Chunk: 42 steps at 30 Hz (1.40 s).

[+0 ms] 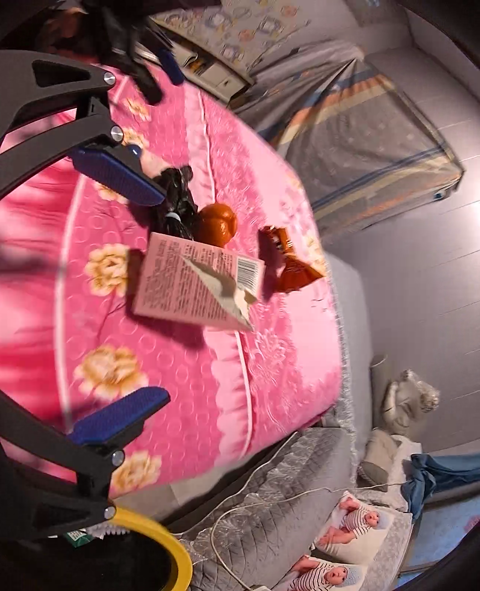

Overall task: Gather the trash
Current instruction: 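Bring both tools back over the trash on the bed, then grasp the torn pink box with the right tool while the left tool grasps the white tube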

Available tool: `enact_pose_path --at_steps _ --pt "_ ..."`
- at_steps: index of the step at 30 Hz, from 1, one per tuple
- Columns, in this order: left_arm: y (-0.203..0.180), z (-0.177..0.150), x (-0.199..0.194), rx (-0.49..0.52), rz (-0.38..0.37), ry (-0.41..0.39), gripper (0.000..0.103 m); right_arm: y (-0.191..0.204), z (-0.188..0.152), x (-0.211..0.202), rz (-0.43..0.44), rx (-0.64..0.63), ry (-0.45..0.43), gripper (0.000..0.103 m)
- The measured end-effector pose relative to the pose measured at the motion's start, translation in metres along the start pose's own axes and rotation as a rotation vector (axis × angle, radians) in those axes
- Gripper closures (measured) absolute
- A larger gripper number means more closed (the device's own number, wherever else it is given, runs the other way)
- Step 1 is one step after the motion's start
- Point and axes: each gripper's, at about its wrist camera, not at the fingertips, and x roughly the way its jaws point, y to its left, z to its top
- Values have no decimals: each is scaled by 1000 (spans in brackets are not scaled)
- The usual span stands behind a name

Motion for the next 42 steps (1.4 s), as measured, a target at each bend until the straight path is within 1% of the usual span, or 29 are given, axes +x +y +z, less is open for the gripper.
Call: enact_pose_path --at_steps 3,7,9,13,16,18,19,22,26,30,33,37,38,41,42 --pt "0 -4 10 -16 -31 27 8 12 10 23 -48 15 26 8" --pt "4 -11 24 -26 -31 57 8 17 17 41 -98 22 43 8" --pt "4 -14 30 -27 -36 77 8 18 20 54 -95 44 77 8" --pt "4 -17 36 -29 -51 96 8 17 23 68 -85 54 107 9" --pt "2 -17 37 -29 -49 100 8 18 22 74 -68 63 132 21" --pt "1 -17 38 -29 -45 108 8 15 22 78 -60 78 145 35" --pt "-1 -17 38 -27 -45 112 8 13 21 79 -54 88 152 39" --pt "-6 -16 39 -11 -42 115 8 4 20 75 -21 128 139 42" --pt "-14 -16 41 10 -37 125 8 -2 21 54 -4 127 66 43" --pt "-23 -14 47 19 -45 148 8 -7 22 26 53 128 5 43" --pt "-26 -13 53 14 -52 162 9 -8 19 10 80 118 -21 43" --pt "-28 -12 62 2 -39 180 9 -7 17 -5 116 113 -38 42" --pt "-28 -12 64 -2 -39 187 10 -7 16 -7 121 109 -43 42" --pt "-28 -12 70 -3 -41 202 18 -7 16 -13 138 104 -52 42" --pt "-29 -12 72 -5 -44 212 20 -7 15 -14 143 103 -54 42"
